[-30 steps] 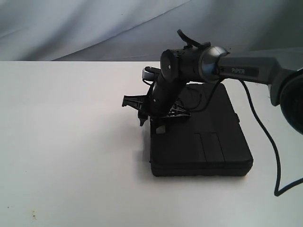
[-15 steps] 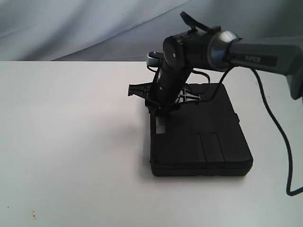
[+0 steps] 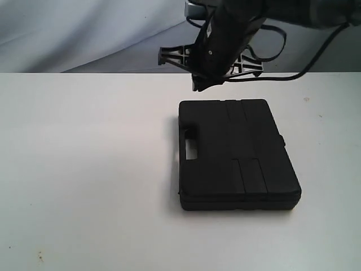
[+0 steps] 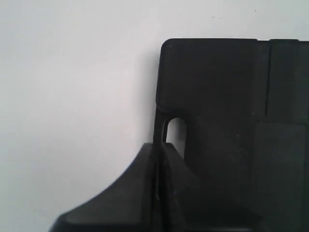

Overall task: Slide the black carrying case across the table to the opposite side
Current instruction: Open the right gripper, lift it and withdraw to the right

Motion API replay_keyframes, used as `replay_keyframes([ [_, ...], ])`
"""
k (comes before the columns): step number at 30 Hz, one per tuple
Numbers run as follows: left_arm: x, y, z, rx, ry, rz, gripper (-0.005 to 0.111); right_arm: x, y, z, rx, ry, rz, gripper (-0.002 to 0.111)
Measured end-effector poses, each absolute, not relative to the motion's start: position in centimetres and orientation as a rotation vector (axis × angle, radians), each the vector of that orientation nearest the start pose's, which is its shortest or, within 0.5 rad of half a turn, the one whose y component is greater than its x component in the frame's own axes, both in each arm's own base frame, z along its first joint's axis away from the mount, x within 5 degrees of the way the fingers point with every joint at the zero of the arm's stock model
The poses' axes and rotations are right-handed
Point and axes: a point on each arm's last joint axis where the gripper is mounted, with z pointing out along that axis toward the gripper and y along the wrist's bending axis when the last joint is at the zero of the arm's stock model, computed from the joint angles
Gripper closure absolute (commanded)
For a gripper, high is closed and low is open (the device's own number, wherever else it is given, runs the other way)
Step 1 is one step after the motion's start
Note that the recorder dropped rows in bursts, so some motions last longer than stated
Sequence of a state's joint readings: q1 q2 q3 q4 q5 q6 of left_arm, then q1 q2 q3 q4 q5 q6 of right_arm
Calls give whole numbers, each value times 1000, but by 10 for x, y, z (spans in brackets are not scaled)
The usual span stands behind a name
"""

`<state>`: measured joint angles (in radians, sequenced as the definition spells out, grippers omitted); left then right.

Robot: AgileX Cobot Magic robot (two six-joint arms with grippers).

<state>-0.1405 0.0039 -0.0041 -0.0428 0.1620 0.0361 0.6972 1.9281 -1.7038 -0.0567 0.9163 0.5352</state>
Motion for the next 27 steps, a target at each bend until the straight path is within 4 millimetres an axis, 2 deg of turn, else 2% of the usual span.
replay_keyframes([
  [4,56,-9,200,116,1642,-118,107,312,262,296,-294,2638,301,108],
  [9,56,-9,200,116,1642,-118,107,277,241,299,-340,2643,277,108],
  [20,56,-9,200,116,1642,-118,107,210,181,323,-300,2541,373,108],
  [27,56,-9,200,116,1642,-118,107,178,152,330,-289,2465,430,108],
])
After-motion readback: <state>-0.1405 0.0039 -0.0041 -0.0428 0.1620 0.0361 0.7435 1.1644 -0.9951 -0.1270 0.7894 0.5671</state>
